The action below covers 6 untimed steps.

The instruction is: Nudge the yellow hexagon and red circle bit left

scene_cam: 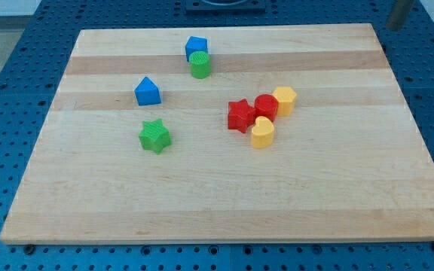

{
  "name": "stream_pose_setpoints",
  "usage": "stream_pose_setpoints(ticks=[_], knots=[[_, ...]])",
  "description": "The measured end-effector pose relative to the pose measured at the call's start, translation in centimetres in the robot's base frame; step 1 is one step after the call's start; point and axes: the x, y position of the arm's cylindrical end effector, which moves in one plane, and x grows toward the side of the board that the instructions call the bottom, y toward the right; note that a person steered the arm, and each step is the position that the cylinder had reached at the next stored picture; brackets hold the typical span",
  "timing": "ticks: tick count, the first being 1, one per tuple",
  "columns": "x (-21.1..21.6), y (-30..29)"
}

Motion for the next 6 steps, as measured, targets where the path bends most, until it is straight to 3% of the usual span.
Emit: stream_pose_setpoints(ticks=[1,3,6], knots=[[0.0,0.0],[1.4,-12.5],[1.4,-14.5]])
